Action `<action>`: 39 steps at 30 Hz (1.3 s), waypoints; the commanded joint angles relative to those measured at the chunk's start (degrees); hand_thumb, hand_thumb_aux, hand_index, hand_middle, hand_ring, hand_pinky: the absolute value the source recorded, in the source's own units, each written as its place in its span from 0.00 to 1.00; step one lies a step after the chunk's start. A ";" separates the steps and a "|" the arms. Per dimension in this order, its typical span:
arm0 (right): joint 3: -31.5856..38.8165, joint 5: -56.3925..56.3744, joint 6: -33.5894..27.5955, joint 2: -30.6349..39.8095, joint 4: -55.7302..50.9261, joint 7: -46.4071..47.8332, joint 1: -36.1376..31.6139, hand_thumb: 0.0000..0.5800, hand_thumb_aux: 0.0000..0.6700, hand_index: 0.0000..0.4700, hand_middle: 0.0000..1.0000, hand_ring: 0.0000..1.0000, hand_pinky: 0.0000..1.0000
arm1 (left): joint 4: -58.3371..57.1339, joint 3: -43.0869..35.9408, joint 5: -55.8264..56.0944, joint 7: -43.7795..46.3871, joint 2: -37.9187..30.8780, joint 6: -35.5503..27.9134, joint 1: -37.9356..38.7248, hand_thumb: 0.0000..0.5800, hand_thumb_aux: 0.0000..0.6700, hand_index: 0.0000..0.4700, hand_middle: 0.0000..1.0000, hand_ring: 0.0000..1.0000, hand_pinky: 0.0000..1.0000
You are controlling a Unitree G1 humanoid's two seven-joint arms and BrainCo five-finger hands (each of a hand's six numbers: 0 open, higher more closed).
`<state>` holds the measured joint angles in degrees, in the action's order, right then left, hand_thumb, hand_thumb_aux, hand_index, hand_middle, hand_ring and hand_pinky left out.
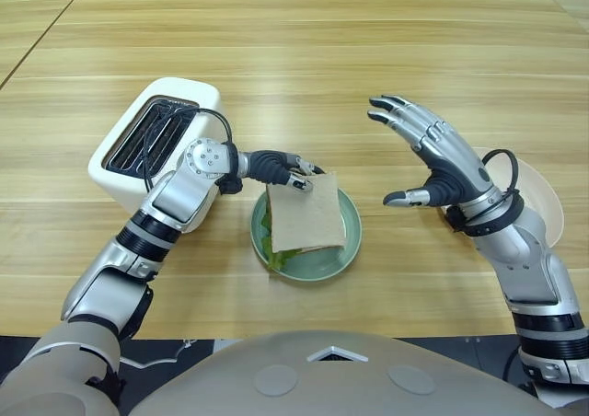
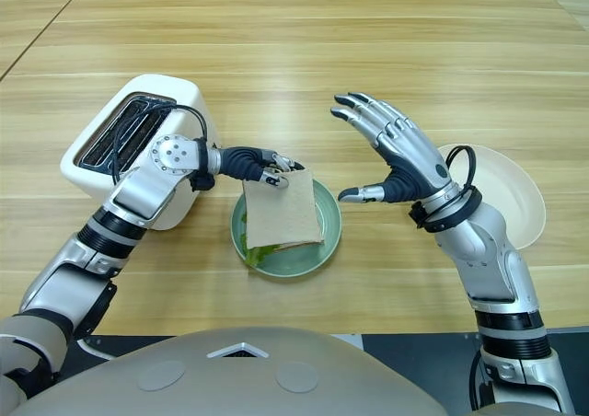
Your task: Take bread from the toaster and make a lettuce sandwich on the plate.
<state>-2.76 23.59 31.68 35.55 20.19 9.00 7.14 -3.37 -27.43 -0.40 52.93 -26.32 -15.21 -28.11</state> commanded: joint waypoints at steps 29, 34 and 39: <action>27.59 9.57 -1.84 7.21 -15.72 22.19 5.15 0.00 0.00 0.00 0.00 0.00 0.00 | -1.80 10.63 -9.13 -17.64 5.28 13.25 -4.52 0.00 0.00 0.00 0.00 0.00 0.00; 23.19 5.67 1.60 4.43 -9.00 15.64 3.72 0.00 0.00 0.00 0.00 0.00 0.00 | 7.61 13.91 -4.14 -14.56 3.14 11.96 -2.07 0.00 0.00 0.00 0.00 0.00 0.00; 13.63 -2.98 5.74 -1.68 0.20 5.50 0.20 0.22 0.12 0.12 0.00 0.00 0.00 | 15.49 12.37 0.31 -3.21 -4.70 11.73 4.28 1.00 1.00 1.00 0.00 0.00 0.00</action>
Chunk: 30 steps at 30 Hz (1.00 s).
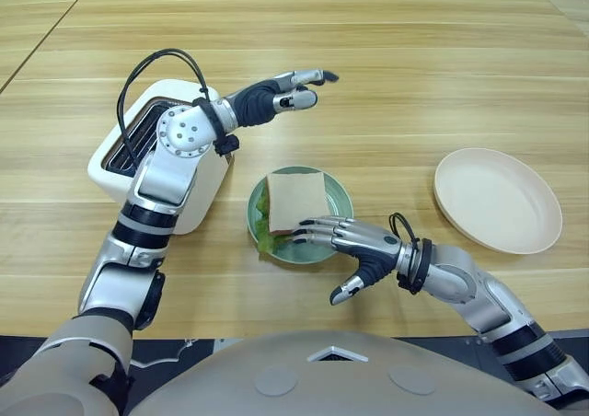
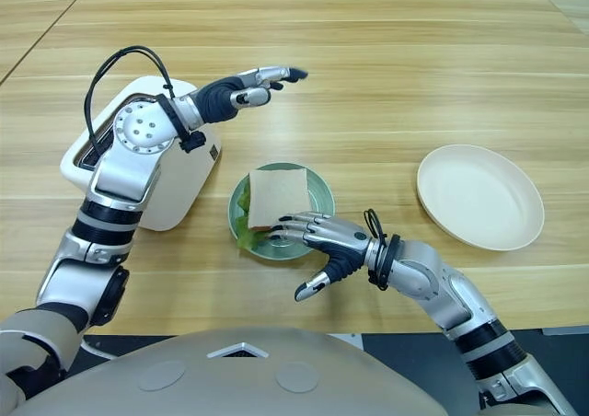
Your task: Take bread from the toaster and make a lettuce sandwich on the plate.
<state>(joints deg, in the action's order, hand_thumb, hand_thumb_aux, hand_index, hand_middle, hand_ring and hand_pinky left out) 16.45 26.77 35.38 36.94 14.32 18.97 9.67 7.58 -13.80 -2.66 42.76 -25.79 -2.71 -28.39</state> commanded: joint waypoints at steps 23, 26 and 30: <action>3.67 -4.41 -8.25 3.00 -4.63 13.39 1.95 1.00 1.00 1.00 1.00 1.00 1.00 | -2.46 -22.05 -12.50 24.40 -13.00 -0.56 10.21 1.00 1.00 1.00 1.00 1.00 1.00; 3.42 -1.39 -8.19 0.28 -8.82 9.54 -0.87 1.00 1.00 1.00 1.00 1.00 1.00 | -6.39 -21.81 -17.84 17.06 -9.93 0.22 8.92 1.00 1.00 1.00 1.00 1.00 1.00; 3.02 3.38 -8.39 -2.52 -16.34 3.07 -6.00 1.00 1.00 1.00 1.00 1.00 1.00 | -11.21 -21.12 -23.62 7.67 -6.36 0.22 6.48 1.00 1.00 1.00 1.00 1.00 1.00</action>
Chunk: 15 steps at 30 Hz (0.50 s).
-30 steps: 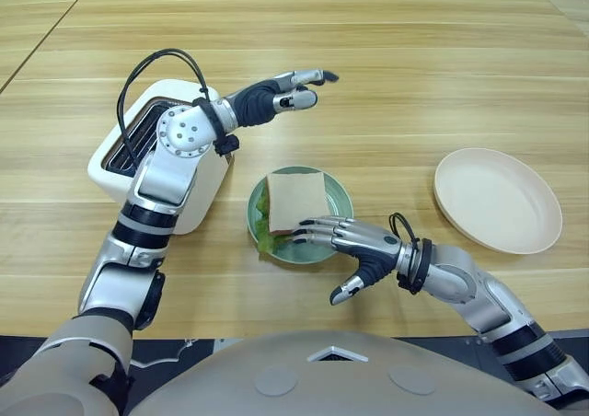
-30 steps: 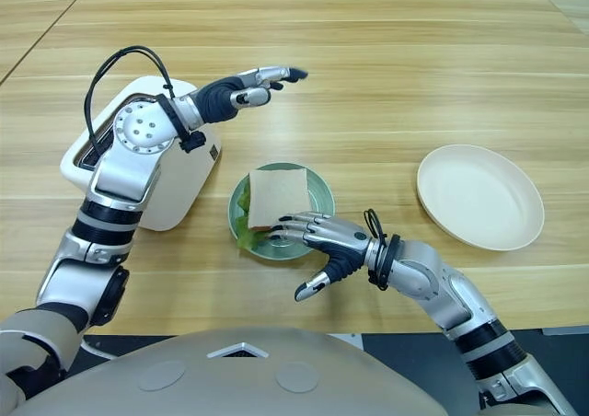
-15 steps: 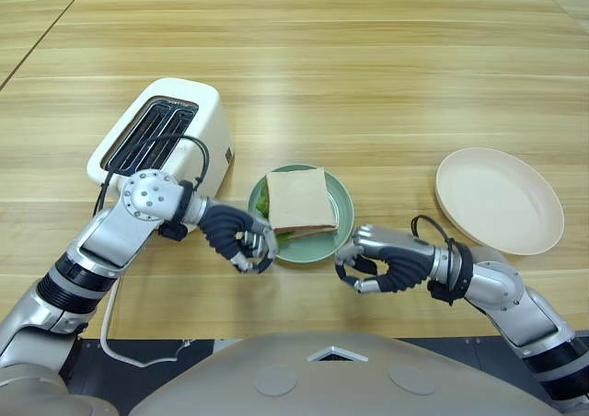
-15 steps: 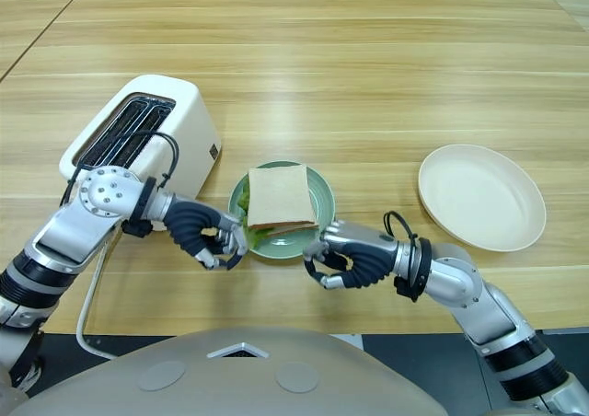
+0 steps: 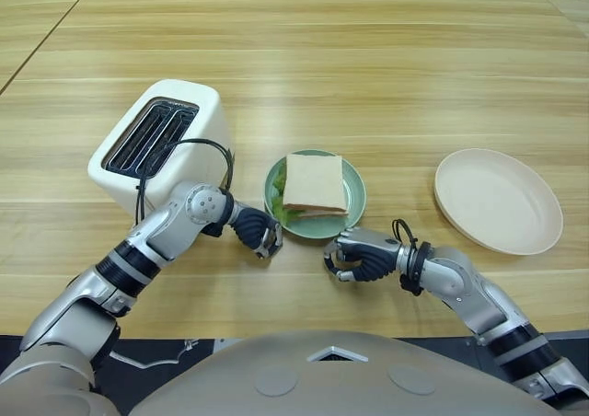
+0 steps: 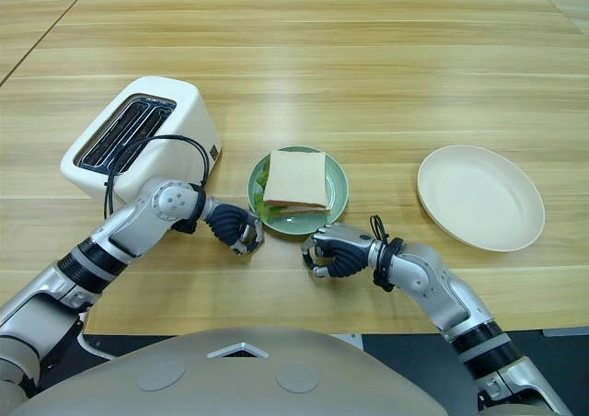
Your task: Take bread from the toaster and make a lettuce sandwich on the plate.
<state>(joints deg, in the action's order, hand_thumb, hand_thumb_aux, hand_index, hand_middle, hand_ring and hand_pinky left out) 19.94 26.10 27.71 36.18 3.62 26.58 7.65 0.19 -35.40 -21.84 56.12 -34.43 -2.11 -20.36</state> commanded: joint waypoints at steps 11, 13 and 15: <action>-8.12 -7.45 5.78 -3.52 0.85 -15.01 -5.20 1.00 1.00 1.00 0.73 0.73 0.73 | 8.60 21.35 14.28 -10.01 4.19 -0.22 -3.06 0.00 0.00 0.00 0.00 0.00 0.00; -11.79 -15.84 5.37 -3.02 8.71 -14.08 -3.20 0.87 0.64 0.64 0.00 0.00 0.00 | 13.01 31.05 20.94 -14.86 5.54 0.23 -4.47 0.00 0.00 0.00 0.00 0.00 0.00; -15.33 -22.77 4.55 -3.46 14.56 -14.19 -2.39 0.00 0.00 0.00 0.00 0.00 0.00 | 16.57 38.63 24.26 -20.77 6.88 0.89 -4.95 0.00 0.00 0.00 0.00 0.00 0.00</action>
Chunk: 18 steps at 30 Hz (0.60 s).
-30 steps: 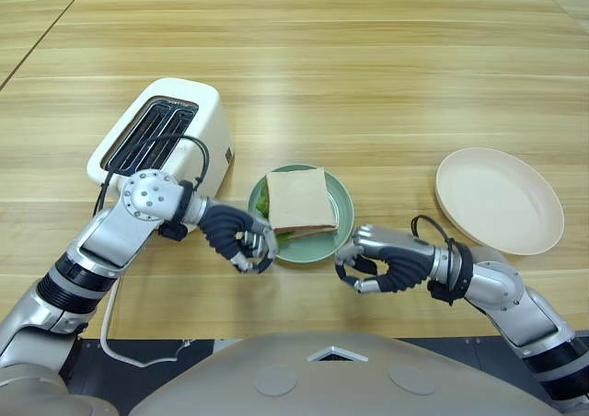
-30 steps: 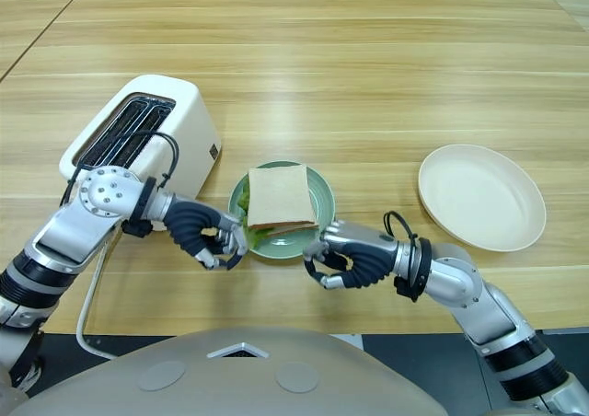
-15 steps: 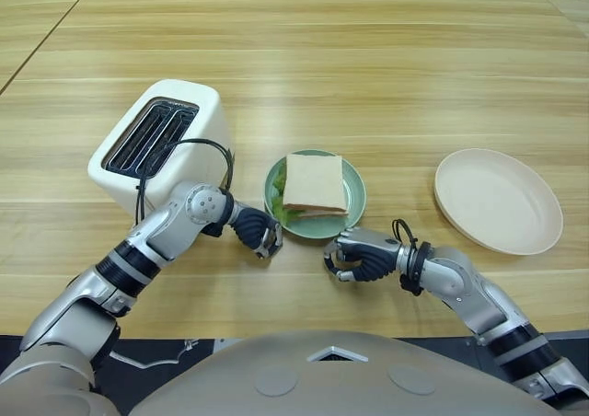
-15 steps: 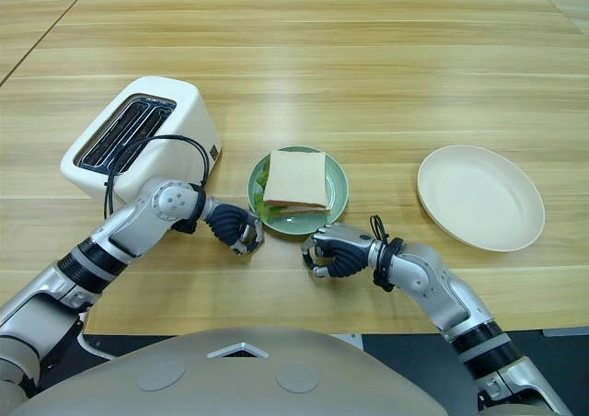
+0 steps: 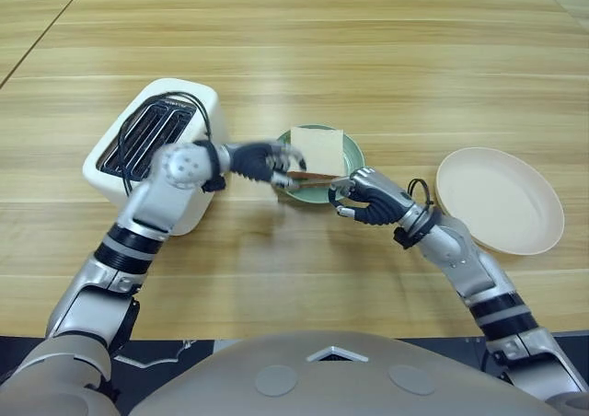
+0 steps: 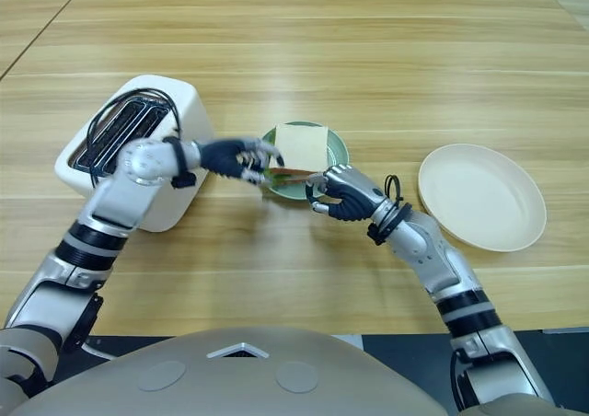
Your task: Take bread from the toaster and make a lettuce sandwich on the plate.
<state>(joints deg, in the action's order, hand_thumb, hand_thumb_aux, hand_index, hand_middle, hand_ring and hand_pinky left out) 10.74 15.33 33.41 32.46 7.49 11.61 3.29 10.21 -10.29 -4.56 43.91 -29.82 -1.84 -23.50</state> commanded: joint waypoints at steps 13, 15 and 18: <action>-11.99 -7.01 3.21 -21.11 15.97 -13.79 -0.61 0.00 0.00 0.00 0.00 0.00 0.00 | 20.34 20.62 7.25 -32.43 20.62 24.71 15.72 0.00 0.00 0.00 0.00 0.00 0.00; -12.51 -6.15 3.55 -21.99 15.74 -14.34 -0.72 0.00 0.00 0.00 0.00 0.00 0.00 | 19.45 18.02 6.19 -33.62 23.06 27.74 18.48 0.00 0.00 0.00 0.00 0.00 0.00; -13.32 -5.63 3.37 -22.87 15.65 -14.75 -1.30 0.00 0.00 0.00 0.00 0.00 0.00 | 14.17 12.38 2.94 -34.33 25.78 31.38 22.10 0.00 0.00 0.00 0.00 0.00 0.00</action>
